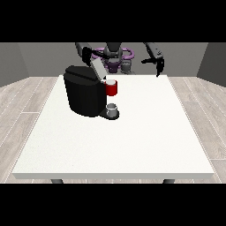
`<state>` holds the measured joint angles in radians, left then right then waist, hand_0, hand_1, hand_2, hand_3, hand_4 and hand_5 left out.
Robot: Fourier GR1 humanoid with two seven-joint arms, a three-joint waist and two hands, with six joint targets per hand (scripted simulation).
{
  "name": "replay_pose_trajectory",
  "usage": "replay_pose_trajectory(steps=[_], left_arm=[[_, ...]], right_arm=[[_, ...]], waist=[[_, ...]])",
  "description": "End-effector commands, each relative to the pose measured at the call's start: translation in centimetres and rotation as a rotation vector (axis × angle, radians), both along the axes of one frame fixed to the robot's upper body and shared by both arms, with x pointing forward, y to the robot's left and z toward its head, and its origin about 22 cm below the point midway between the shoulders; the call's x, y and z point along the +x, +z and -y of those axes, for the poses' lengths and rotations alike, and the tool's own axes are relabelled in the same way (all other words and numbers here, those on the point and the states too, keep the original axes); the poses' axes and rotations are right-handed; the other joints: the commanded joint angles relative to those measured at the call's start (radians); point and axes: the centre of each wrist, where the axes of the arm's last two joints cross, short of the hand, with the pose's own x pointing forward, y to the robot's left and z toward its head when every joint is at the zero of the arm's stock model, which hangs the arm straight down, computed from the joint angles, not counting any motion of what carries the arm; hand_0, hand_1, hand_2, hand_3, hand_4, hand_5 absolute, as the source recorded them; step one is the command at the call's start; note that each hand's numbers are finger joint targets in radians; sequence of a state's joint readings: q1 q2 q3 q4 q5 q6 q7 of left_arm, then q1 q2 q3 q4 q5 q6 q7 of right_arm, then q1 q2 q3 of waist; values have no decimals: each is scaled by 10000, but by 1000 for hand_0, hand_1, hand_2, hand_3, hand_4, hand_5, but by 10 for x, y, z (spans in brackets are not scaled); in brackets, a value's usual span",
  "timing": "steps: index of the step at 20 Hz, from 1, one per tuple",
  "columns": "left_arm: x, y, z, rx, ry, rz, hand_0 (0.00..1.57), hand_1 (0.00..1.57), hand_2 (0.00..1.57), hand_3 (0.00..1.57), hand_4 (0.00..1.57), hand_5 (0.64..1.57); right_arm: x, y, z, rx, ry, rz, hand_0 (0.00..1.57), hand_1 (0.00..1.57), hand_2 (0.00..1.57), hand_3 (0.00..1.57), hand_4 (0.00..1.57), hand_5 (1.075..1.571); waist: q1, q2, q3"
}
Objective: Insert the coffee pod into the coffee machine and close the lid
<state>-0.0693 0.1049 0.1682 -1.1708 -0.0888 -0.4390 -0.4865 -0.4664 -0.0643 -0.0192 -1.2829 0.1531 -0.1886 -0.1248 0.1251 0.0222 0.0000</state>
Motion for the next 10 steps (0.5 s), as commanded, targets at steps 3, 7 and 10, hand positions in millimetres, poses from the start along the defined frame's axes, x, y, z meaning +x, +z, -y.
replay_pose_trajectory(steps=[3,7,10], left_arm=[[23,18,4,-256,-143,575,0,0,0,0,328,1571],[9,7,12,-184,176,13,0,0,0,0,371,1571],[22,24,2,35,-67,903,0,0,0,0,298,1571]], right_arm=[[15,-7,-17,-87,-164,264,0,0,0,0,463,1571],[28,2,10,142,84,-255,0,0,0,0,440,1571],[40,8,14,43,-288,521,0,0,0,0,438,1571]], waist=[[121,786,1],[-70,363,0],[271,1088,0]])
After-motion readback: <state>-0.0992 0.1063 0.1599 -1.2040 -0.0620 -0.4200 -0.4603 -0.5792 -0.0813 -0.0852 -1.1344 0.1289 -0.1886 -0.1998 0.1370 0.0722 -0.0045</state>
